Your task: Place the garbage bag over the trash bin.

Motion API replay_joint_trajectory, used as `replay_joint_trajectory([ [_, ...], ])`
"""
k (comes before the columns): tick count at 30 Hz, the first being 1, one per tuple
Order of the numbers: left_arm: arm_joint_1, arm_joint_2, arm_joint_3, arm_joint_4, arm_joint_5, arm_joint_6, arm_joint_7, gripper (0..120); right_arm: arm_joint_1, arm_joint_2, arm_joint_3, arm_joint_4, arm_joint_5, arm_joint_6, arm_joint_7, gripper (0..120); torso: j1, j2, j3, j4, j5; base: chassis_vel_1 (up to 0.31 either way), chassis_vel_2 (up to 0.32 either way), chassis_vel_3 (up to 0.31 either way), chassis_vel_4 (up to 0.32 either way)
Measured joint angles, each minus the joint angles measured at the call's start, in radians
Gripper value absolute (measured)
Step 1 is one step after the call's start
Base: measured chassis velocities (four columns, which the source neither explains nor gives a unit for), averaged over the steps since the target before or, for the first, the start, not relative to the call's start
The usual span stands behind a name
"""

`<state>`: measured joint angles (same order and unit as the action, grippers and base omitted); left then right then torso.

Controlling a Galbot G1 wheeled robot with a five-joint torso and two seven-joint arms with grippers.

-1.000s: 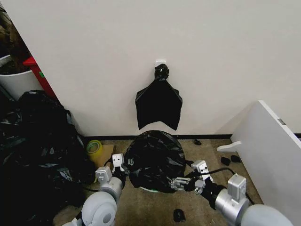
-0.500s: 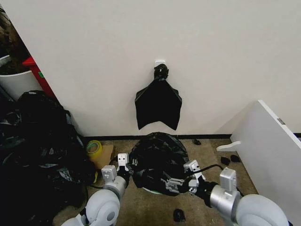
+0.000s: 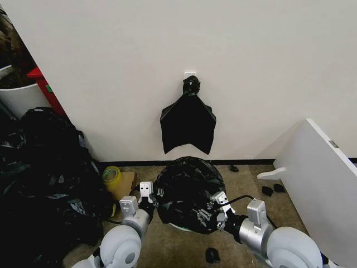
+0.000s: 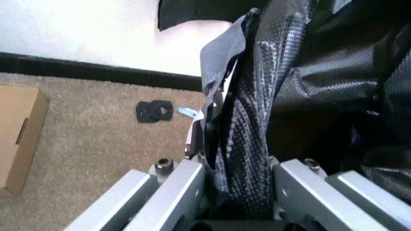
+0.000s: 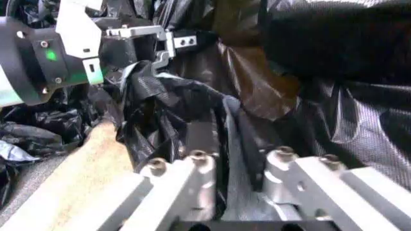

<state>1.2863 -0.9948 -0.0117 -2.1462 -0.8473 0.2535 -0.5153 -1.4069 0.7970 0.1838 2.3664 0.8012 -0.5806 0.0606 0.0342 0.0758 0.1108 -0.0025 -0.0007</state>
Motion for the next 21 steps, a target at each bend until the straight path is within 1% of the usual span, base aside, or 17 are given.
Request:
replay_joint_trajectory([
  [1, 0.001, -0.001, -0.002, 0.0, -0.006, 0.001, -0.003, 0, -0.001, 0.0, -0.001, 0.003, -0.006, 0.0, 0.0, 1, 0.0, 0.0, 0.0, 0.0, 0.0, 0.0, 0.0, 0.0, 0.0],
  [2, 0.001, -0.002, -0.002, 0.0, -0.008, 0.001, -0.005, 0, -0.002, -0.001, -0.002, 0.005, -0.012, 0.0, 0.001, 0, 0.0, 0.0, 0.0, 0.0, 0.0, 0.0, 0.0, 0.0, 0.0],
  [7, -0.001, -0.009, -0.003, 0.0, -0.029, 0.009, -0.021, 0, -0.011, -0.003, -0.008, 0.005, -0.069, 0.017, 0.0, 0, 0.0, 0.0, 0.0, 0.0, 0.0001, 0.0, 0.0, 0.0, 0.0],
  [9, -0.005, -0.018, -0.008, -0.004, -0.066, 0.029, -0.046, 0, -0.023, -0.007, -0.013, 0.005, -0.145, 0.058, -0.015, 0, 0.0, 0.0, 0.0, 0.0001, 0.0, 0.0, 0.0, 0.0, 0.0],
  [10, -0.008, -0.022, -0.013, -0.006, -0.087, 0.041, -0.06, 0, -0.03, -0.009, -0.016, 0.004, -0.19, 0.089, -0.027, 0, 0.0, 0.0, 0.0, 0.0, 0.0001, 0.0, 0.0, 0.0, 0.0],
  [11, -0.021, -0.042, -0.032, -0.009, -0.164, 0.082, -0.12, 0, -0.059, -0.018, -0.018, 0.004, -0.308, 0.188, -0.065, 0, 0.0, 0.0, 0.0, 0.0, 0.0, 0.0, 0.0, 0.0, 0.0],
  [12, -0.021, -0.042, -0.032, -0.009, -0.164, 0.082, -0.12, 0, -0.059, -0.018, -0.018, 0.004, -0.308, 0.188, -0.065, 0, 0.0, 0.0, 0.0, 0.0, 0.0, 0.0, 0.0, 0.0, 0.0],
  [13, -0.027, -0.049, -0.039, -0.009, -0.187, 0.094, -0.142, 0, -0.072, -0.022, -0.017, 0.006, -0.346, 0.223, -0.081, 0, 0.0, 0.0, 0.0, 0.0, 0.0, 0.0, 0.0, 0.0, 0.0],
  [15, -0.049, -0.067, -0.056, -0.008, -0.258, 0.121, -0.203, 0, -0.106, -0.033, -0.011, 0.006, -0.447, 0.334, -0.14, 0, 0.0, 0.0, 0.0, -0.0002, 0.0, 0.0, 0.0, 0.0, 0.0],
  [16, -0.049, -0.067, -0.056, -0.008, -0.258, 0.121, -0.203, 0, -0.106, -0.033, -0.011, 0.006, -0.447, 0.334, -0.14, 0, 0.0, 0.0, 0.0, -0.0002, 0.0, 0.0, 0.0, 0.0, 0.0],
  [19, -0.071, -0.076, -0.072, -0.018, -0.362, 0.159, -0.266, 0, -0.13, -0.043, -0.005, -0.01, -0.543, 0.46, -0.227, 0, 0.0, 0.0, 0.0, -0.0001, 0.0, 0.0, 0.0, 0.0, 0.0],
  [20, -0.071, -0.076, -0.072, -0.018, -0.362, 0.159, -0.266, 0, -0.13, -0.043, -0.005, -0.01, -0.543, 0.46, -0.227, 0, 0.0, 0.0, 0.0, -0.0001, 0.0, 0.0, 0.0, 0.0, 0.0],
  [21, -0.078, -0.077, -0.079, -0.024, -0.399, 0.171, -0.287, 0, -0.136, -0.047, 0.0, -0.024, -0.59, 0.524, -0.273, 0, 0.0, 0.0, 0.0, 0.0, 0.0001, 0.0, 0.0, 0.0, 0.0],
])
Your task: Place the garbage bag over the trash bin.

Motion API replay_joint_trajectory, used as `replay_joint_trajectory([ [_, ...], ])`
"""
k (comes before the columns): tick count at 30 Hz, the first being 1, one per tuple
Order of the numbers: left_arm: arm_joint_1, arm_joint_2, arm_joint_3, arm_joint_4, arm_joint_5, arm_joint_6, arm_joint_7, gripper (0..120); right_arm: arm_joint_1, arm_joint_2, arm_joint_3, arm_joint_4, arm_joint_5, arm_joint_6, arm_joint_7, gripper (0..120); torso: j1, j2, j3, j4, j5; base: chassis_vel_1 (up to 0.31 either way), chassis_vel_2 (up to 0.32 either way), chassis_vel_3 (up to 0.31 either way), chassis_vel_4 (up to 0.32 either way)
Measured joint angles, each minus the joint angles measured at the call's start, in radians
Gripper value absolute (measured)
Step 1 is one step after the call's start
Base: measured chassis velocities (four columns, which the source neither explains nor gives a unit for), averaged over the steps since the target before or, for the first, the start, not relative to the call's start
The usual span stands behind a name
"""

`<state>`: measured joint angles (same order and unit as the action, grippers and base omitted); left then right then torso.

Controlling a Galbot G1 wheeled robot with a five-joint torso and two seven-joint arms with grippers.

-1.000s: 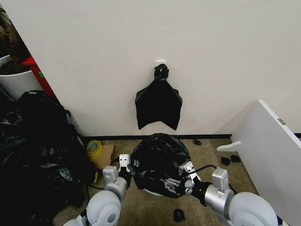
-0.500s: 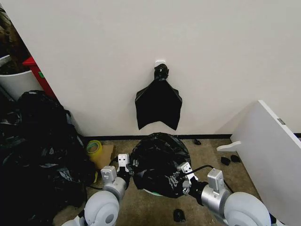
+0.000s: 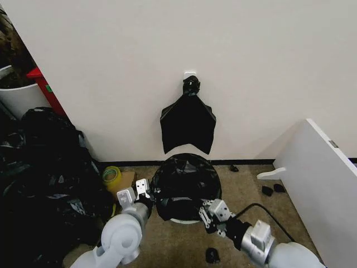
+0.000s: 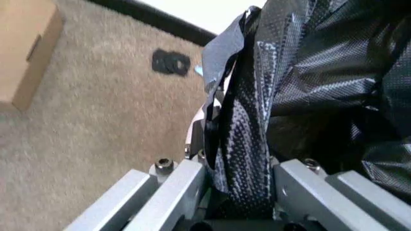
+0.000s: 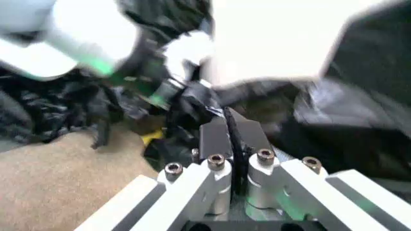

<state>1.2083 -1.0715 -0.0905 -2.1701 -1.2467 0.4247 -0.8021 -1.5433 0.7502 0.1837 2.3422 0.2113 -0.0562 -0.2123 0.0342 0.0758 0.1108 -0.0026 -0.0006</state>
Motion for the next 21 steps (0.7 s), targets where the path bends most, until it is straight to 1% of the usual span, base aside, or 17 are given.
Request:
replay_joint_trajectory([
  [1, -0.004, 0.001, -0.004, -0.004, -0.025, 0.008, -0.013, 0, -0.003, -0.003, 0.004, -0.016, -0.037, 0.044, -0.033, 0, 0.0, 0.0, 0.0, 0.0, -0.0001, 0.0, 0.0, 0.0, 0.0],
  [2, -0.004, 0.001, -0.004, -0.004, -0.025, 0.008, -0.013, 0, -0.003, -0.003, 0.004, -0.016, -0.037, 0.044, -0.033, 0, 0.0, 0.0, 0.0, 0.0, -0.0001, 0.0, 0.0, 0.0, 0.0],
  [6, -0.002, 0.013, -0.012, -0.015, -0.073, 0.021, -0.04, 0, -0.008, -0.002, 0.038, -0.117, -0.179, 0.24, -0.195, 0, 0.0, 0.0, 0.0, 0.0001, 0.0001, 0.0, 0.0, 0.0, 0.0],
  [7, -0.002, 0.013, -0.012, -0.015, -0.073, 0.021, -0.04, 0, -0.008, -0.002, 0.038, -0.117, -0.179, 0.24, -0.195, 0, 0.0, 0.0, 0.0, 0.0001, 0.0001, 0.0, 0.0, 0.0, 0.0],
  [9, -0.001, 0.017, -0.016, -0.016, -0.082, 0.021, -0.046, 0, -0.013, -0.002, 0.049, -0.145, -0.205, 0.289, -0.253, 0, 0.0, 0.0, 0.0, 0.0001, 0.0001, 0.0, 0.0, 0.0, 0.0],
  [10, -0.001, 0.017, -0.016, -0.016, -0.082, 0.021, -0.046, 0, -0.013, -0.002, 0.049, -0.145, -0.205, 0.289, -0.253, 0, 0.0, 0.0, 0.0, 0.0001, 0.0001, 0.0, 0.0, 0.0, 0.0],
  [11, -0.003, 0.019, -0.019, -0.019, -0.1, 0.021, -0.052, 0, -0.014, -0.001, 0.056, -0.163, -0.222, 0.322, -0.297, 0, 0.0, 0.0, 0.0, 0.0001, 0.0, 0.0, 0.0, 0.0, 0.0],
  [13, -0.005, 0.019, -0.02, -0.022, -0.11, 0.021, -0.056, 0, -0.013, 0.0, 0.058, -0.17, -0.23, 0.332, -0.31, 0, 0.0, 0.0, 0.0, 0.0001, -0.0001, 0.0, 0.0, 0.0, 0.0],
  [15, -0.015, 0.018, -0.02, -0.029, -0.133, 0.02, -0.066, 0, 0.001, 0.01, 0.062, -0.205, -0.257, 0.364, -0.349, 0, 0.0, 0.0, 0.0, 0.0001, 0.0, 0.0, 0.0, 0.0, 0.0],
  [21, -0.046, 0.01, -0.021, -0.031, -0.166, -0.008, -0.077, 0, 0.028, 0.034, 0.056, -0.265, -0.285, 0.387, -0.374, 0, 0.0, 0.0, 0.0, 0.0, -0.0001, 0.0, 0.0, 0.0, 0.0],
])
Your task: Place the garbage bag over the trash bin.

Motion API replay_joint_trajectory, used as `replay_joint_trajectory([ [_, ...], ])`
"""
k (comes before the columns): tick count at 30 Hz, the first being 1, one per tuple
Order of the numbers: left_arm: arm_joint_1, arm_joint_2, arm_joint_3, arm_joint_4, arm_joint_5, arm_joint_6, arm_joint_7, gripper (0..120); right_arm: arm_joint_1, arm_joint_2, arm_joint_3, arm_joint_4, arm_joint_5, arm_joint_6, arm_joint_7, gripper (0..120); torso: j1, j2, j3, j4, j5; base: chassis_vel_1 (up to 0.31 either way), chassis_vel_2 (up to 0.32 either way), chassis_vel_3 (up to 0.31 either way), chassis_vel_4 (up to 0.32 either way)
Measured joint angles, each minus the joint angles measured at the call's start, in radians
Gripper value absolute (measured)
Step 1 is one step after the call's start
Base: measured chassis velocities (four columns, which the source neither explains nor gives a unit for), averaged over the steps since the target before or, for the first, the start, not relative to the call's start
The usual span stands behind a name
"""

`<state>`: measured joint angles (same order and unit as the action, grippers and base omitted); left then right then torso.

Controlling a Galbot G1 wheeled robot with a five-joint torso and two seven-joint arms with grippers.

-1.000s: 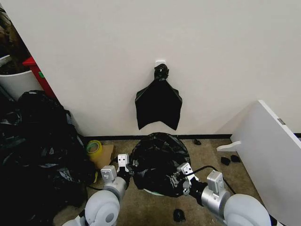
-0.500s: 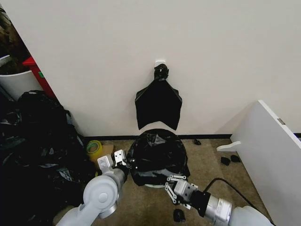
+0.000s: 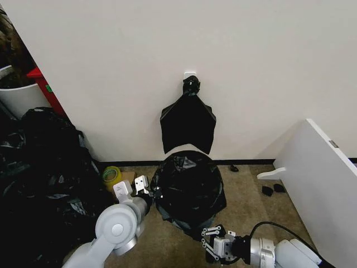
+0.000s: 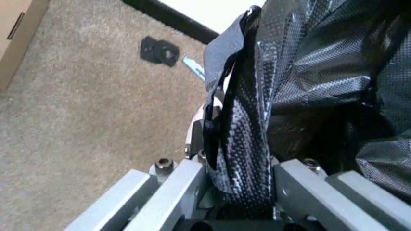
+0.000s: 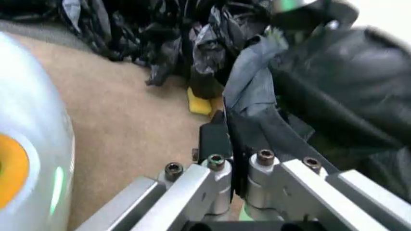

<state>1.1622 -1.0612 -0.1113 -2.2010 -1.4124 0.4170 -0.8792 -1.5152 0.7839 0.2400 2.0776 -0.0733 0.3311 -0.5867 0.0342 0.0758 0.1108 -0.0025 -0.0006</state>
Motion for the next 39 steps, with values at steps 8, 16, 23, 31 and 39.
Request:
replay_joint_trajectory([
  [8, -0.006, 0.003, 0.002, -0.011, -0.031, 0.001, -0.005, 0, 0.041, 0.048, -0.012, -0.096, -0.059, -0.013, 0.058, 0, 0.0, 0.0, 0.0, 0.0, 0.0001, 0.0, 0.0, 0.0, 0.0],
  [16, 0.004, 0.002, 0.003, -0.026, -0.047, 0.003, -0.008, 0, 0.05, 0.081, -0.011, -0.167, -0.081, -0.024, 0.075, 0, 0.0, 0.0, 0.0, 0.0, 0.0, 0.0, 0.0, 0.0, 0.0],
  [23, 0.009, 0.002, 0.002, -0.038, -0.062, 0.015, -0.009, 0, 0.051, 0.103, -0.026, -0.204, -0.091, -0.044, 0.08, 0, 0.0, 0.0, 0.0, 0.0, 0.0002, 0.0, 0.0, 0.0, 0.0],
  [31, 0.026, 0.014, -0.004, -0.044, -0.064, 0.014, -0.005, 0, 0.026, 0.111, -0.019, -0.193, -0.089, -0.054, 0.118, 4, 0.0, 0.0, 0.0, 0.0, 0.0, 0.0, 0.0, 0.0, 0.0],
  [39, 0.015, 0.016, -0.014, -0.006, -0.049, -0.02, 0.006, 0, -0.032, 0.086, 0.013, -0.134, -0.052, -0.019, 0.118, 36, 0.0, 0.0, 0.0, -0.0001, 0.0, 0.0, 0.0, 0.0, 0.0],
])
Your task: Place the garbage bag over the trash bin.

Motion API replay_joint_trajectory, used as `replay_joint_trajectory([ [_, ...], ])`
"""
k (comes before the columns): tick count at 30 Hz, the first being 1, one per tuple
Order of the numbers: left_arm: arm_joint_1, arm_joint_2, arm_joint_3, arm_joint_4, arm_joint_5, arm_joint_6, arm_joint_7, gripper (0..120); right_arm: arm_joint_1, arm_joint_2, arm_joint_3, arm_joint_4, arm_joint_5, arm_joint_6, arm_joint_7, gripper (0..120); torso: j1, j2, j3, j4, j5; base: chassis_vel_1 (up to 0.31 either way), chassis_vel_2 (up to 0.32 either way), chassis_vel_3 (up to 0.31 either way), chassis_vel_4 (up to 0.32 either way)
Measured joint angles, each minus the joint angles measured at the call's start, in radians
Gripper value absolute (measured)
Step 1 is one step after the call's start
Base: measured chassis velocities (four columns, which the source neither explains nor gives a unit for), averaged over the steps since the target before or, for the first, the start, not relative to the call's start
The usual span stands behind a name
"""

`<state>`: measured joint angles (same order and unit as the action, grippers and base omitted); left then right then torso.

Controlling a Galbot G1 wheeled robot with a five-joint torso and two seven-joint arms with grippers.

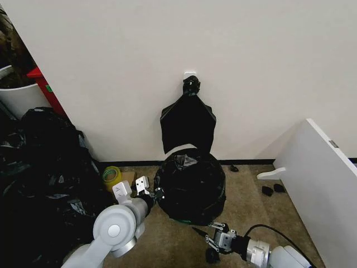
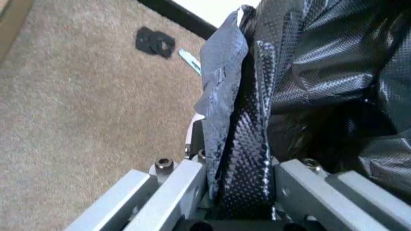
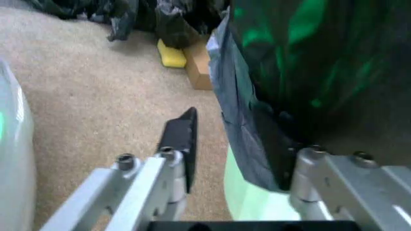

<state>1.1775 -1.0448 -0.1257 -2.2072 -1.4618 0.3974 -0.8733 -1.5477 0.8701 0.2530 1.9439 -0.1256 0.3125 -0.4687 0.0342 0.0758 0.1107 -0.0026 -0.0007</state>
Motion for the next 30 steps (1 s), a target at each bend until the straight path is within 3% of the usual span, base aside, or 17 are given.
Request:
replay_joint_trajectory([
  [9, -0.01, 0.012, -0.005, 0.008, 0.003, -0.029, 0.011, 0, -0.022, 0.009, 0.008, -0.004, 0.01, 0.047, -0.046, 67, 0.0, 0.0, 0.0, 0.0001, 0.0001, 0.0, 0.0, 0.0, 0.0],
  [16, -0.003, 0.041, -0.02, 0.035, 0.049, -0.067, 0.045, 0, -0.035, -0.034, 0.021, -0.007, 0.143, 0.073, -0.068, 95, 0.0, 0.0, 0.0, 0.0001, 0.0001, 0.0, 0.0, 0.0, 0.0],
  [19, 0.019, 0.056, -0.022, 0.036, 0.108, -0.085, 0.092, 0, -0.036, -0.063, 0.033, -0.007, 0.229, 0.065, -0.063, 99, 0.0, 0.0, 0.0, 0.0001, 0.0, 0.0, 0.0, 0.0, 0.0],
  [22, 0.061, 0.069, -0.014, 0.043, 0.241, -0.117, 0.144, 0, -0.029, -0.08, 0.061, -0.012, 0.391, 0.037, -0.043, 100, 0.0, 0.0, 0.0, 0.0003, 0.0002, 0.0, 0.0, 0.0, 0.0],
  [27, 0.089, 0.076, -0.013, 0.049, 0.292, -0.133, 0.193, 0, -0.035, -0.07, 0.11, -0.014, 0.562, 0.018, -0.068, 100, 0.0, 0.0, 0.0, 0.0005, 0.0006, 0.0, 0.0, 0.0, 0.0],
  [30, 0.094, 0.078, -0.013, 0.062, 0.303, -0.152, 0.213, 0, -0.054, -0.075, 0.174, -0.03, 0.713, 0.004, -0.21, 100, 0.0, 0.0, 0.0, -0.0002, 0.0, 0.0, 0.0, 0.0, 0.0],
])
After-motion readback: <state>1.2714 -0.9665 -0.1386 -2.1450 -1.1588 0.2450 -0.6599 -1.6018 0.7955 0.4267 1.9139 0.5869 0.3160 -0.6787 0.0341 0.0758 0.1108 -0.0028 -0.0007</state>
